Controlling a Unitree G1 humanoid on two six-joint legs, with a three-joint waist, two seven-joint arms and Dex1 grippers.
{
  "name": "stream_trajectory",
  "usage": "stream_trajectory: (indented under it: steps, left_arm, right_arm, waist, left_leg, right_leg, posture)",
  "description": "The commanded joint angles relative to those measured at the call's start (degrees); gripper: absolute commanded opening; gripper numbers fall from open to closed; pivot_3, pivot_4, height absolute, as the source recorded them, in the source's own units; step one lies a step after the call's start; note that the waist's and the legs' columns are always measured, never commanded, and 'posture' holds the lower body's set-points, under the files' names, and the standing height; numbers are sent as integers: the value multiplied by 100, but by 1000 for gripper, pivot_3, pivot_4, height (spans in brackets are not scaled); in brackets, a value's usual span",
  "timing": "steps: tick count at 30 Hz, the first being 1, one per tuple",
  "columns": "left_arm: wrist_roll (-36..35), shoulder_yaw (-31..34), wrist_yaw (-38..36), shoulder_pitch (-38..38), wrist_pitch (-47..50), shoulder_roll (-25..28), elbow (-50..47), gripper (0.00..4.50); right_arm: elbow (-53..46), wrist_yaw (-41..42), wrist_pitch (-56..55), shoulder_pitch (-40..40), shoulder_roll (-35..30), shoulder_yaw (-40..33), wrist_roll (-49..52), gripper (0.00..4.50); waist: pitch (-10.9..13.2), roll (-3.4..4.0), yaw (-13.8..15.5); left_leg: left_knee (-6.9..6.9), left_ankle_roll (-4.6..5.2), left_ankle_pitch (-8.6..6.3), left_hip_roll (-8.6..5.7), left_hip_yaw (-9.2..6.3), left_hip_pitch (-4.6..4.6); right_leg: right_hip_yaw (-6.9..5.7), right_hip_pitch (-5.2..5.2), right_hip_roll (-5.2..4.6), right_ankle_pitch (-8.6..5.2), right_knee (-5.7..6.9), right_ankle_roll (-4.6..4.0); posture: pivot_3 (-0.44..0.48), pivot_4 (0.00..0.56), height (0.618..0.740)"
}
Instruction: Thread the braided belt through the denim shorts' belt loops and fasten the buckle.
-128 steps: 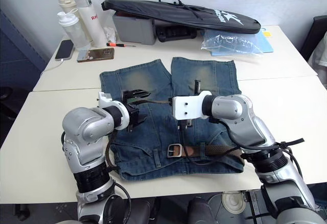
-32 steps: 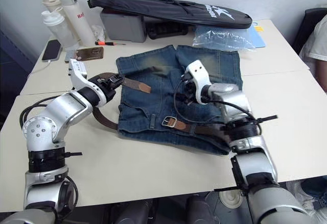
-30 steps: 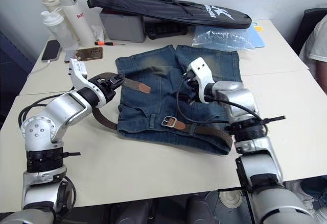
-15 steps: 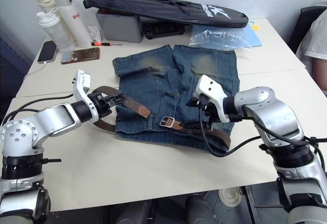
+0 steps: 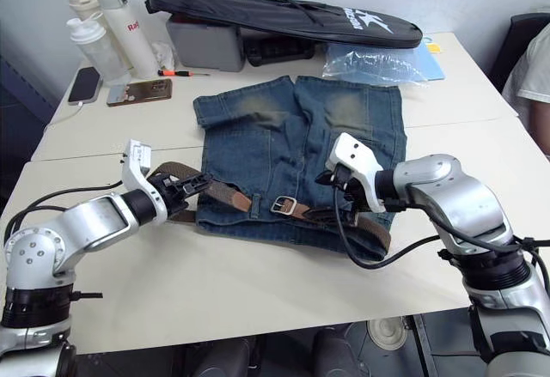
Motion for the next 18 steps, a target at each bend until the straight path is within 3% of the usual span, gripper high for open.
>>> stream_trajectory:
  steps: [1, 6, 18]
  left_arm:
    - [-83, 23, 84, 79, -119, 169, -241, 0]
    - [-114, -186, 309, 31, -315, -23, -229, 0]
    - [98, -596, 1459, 210, -1192, -1114, -528, 0]
  right_arm:
    - [-4, -35, -137, -107, -42, -20, -32, 4474]
    - [102, -100, -220, -170, -14, 51, -109, 4474]
    - [104, -254, -221, -196, 8, 47, -176, 4474]
  waist:
    - [0, 0, 12]
    - [0, 0, 28]
    - [0, 0, 42]
  left_leg:
    - [1, 0, 0, 1, 0, 1]
    - [3, 0, 0, 1, 0, 0]
    - [27, 2, -1, 1, 1, -1]
  right_leg:
    - [0, 1, 0, -1, 0, -2]
    - [2, 2, 0, -1, -1, -5]
    - [-5, 8, 3, 0, -1, -5]
  posture:
    - [0, 150, 738]
    - [0, 150, 738]
    - [0, 150, 738]
